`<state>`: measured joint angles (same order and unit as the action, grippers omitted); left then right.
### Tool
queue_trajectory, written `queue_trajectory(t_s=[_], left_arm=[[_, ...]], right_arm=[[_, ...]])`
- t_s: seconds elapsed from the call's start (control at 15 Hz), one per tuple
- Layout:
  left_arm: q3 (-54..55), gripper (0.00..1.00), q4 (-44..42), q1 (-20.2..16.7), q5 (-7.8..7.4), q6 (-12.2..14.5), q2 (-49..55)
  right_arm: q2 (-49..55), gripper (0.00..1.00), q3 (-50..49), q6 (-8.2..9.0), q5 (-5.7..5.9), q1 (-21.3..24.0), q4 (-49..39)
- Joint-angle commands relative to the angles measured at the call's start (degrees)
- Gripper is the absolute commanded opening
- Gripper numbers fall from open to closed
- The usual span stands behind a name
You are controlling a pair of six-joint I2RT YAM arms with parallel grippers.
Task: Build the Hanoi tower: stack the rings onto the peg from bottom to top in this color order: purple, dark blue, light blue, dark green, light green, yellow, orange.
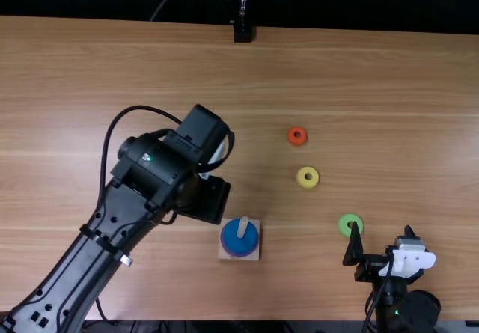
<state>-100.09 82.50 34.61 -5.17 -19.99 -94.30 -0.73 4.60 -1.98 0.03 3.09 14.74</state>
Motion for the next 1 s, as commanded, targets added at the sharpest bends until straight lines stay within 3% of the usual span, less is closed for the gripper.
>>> queue_trajectory(t_s=[0.0, 0.2, 0.33, 0.93], left_arm=[[-2.0, 0.00, 0.2, 2.0, -0.42, -3.5, 1.1], [-2.0, 0.00, 0.1, 4.9, -0.42, -4.5, 1.0], [-2.0, 0.00, 0.0, 6.9, -0.42, -7.0, 1.0], [-2.0, 0.00, -0.9, 10.5, -0.42, -7.3, -4.2]], right_arm=[[0.7, 1.00, -3.6, 0.29, 1.65, -0.5, 3.5], [0.7, 1.00, -3.6, 0.29, 1.65, -0.5, 3.5], [0.7, 1.00, -3.6, 0.29, 1.65, -0.5, 3.5], [0.7, 1.00, -3.6, 0.29, 1.76, -0.5, 3.5]])
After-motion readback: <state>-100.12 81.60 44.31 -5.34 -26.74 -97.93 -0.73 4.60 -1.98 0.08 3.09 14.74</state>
